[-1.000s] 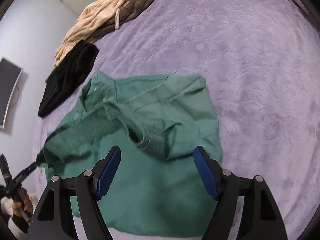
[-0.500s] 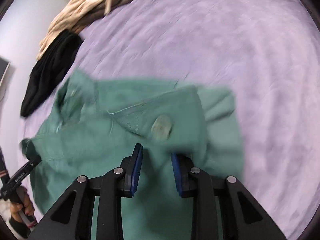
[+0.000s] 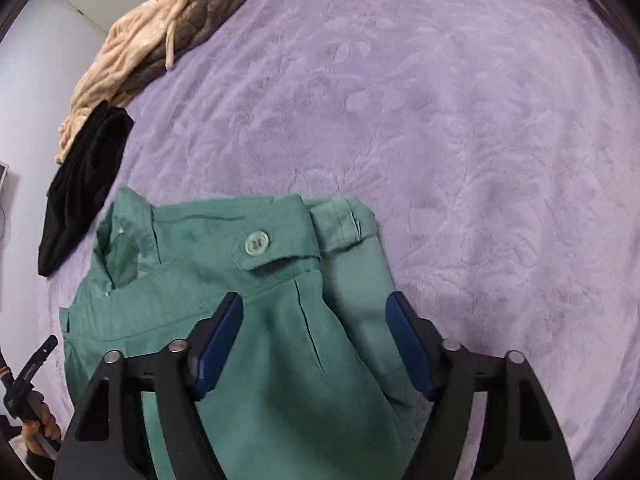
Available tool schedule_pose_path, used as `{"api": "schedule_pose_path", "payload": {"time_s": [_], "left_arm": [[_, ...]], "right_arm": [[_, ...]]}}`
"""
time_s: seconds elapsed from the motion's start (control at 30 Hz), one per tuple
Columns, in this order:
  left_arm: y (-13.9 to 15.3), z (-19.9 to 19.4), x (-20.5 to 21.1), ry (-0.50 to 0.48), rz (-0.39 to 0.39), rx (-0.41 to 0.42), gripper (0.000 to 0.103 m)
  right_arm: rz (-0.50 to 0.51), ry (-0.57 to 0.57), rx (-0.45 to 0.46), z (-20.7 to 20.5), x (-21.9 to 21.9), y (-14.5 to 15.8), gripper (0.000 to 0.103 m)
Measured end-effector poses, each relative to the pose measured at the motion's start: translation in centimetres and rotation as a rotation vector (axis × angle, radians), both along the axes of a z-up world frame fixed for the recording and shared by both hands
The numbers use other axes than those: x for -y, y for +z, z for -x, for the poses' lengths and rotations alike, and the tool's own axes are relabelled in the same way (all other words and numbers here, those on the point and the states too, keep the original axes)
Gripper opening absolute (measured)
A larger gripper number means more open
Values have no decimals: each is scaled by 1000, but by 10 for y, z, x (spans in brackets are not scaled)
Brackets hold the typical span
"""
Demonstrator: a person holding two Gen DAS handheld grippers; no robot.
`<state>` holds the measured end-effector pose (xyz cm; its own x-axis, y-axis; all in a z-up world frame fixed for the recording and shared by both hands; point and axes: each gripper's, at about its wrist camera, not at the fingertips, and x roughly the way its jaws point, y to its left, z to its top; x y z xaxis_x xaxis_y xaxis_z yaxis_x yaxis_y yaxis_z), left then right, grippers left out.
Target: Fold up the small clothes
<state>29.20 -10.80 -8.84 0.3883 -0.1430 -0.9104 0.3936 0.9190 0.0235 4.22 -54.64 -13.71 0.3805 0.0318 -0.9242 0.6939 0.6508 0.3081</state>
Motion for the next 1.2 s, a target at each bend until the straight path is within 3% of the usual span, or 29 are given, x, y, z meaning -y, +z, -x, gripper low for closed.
{"api": "schedule_pose_path", "payload": {"time_s": [0.03, 0.07, 0.13, 0.2, 0.23, 0.3, 0.33, 0.37, 0.43, 0.47, 0.6, 0.73, 0.93, 1.07, 1.13, 1.2], "left_arm": [[-5, 3, 4, -5, -10, -8, 68], [-10, 3, 9, -6, -23, -13, 68], [-21, 5, 16, -2, -55, -6, 68], [-39, 3, 19, 10, -133, 28, 68], [-48, 1, 18, 16, -145, 29, 72], [-57, -3, 8, 42, -128, 40, 92], [-56, -5, 2, 51, -117, 30, 92], [-53, -8, -4, 57, -112, 10, 92], [-43, -8, -17, 67, -136, 21, 92], [-36, -6, -24, 71, -156, 36, 92], [-7, 11, -45, 48, -118, 49, 92], [14, 48, -37, -35, -46, 28, 91], [2, 129, 23, -202, 88, -110, 92], [-27, 167, 50, -277, 1, -93, 92], [-41, 168, 43, -270, -74, -85, 92], [-48, 161, 18, -234, -79, -86, 92]], "right_arm": [[-19, 23, -10, -2, -3, -6, 5], [-29, 49, -12, -4, -8, -8, 5], [71, 93, -26, -10, -20, -1, 5], [98, 104, -40, -12, -17, -4, 5], [89, 100, -53, -12, -11, -12, 6], [52, 85, -49, -9, -2, -23, 9], [41, 73, -32, -6, -1, -22, 12], [43, 60, -24, -2, -1, -19, 17], [57, 33, -29, 8, -2, -8, 40], [56, 15, -23, 16, -1, -2, 41], [25, -33, 76, 53, -13, 29, 41], [-66, 14, 143, 70, -57, 40, 41], [-254, 155, 174, 49, -160, 13, 40], [-255, 211, 125, 36, -196, -12, 40], [-210, 221, 82, 41, -191, -21, 37], [-167, 198, 54, 55, -173, -23, 37]]}}
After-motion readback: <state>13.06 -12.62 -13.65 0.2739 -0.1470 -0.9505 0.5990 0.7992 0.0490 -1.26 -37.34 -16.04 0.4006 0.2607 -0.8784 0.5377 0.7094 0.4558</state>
